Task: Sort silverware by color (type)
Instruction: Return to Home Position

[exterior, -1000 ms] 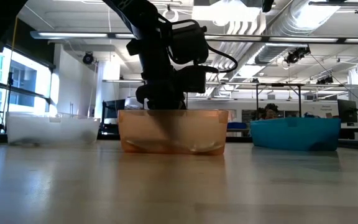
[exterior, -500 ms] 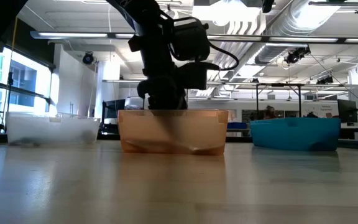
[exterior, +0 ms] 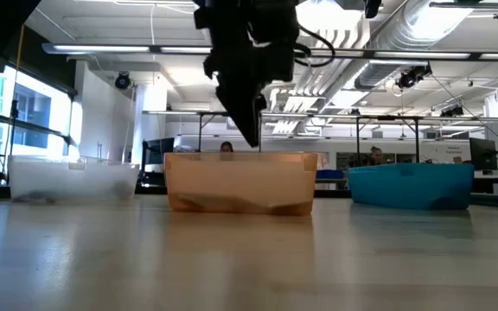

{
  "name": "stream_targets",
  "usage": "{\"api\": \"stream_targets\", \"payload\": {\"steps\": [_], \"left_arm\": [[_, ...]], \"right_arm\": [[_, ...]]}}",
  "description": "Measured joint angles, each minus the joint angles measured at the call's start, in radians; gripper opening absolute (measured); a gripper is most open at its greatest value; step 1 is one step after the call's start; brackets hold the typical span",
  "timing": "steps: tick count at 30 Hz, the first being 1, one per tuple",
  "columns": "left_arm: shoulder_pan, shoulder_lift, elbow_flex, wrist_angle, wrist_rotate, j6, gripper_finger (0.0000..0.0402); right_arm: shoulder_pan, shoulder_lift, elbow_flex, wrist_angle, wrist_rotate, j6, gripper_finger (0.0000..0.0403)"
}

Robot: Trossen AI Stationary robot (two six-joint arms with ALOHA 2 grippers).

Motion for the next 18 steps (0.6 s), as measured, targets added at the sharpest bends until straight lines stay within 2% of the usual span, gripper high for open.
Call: {"api": "stream_targets", "payload": {"steps": [12,18], "left_arm": [[0.062,-0.178,0.017,-0.016,0.004,-0.086,0.0119],[0.08,-0.303,0.017,0.038,0.061,-0.134,0.0119]], "right_arm": [[0.0,0.0,0.0,-0.009,0.0,-0.005,0.0134],[0.0,0.0,0.0,-0.012,0.0,-0.007,0.0134]]}}
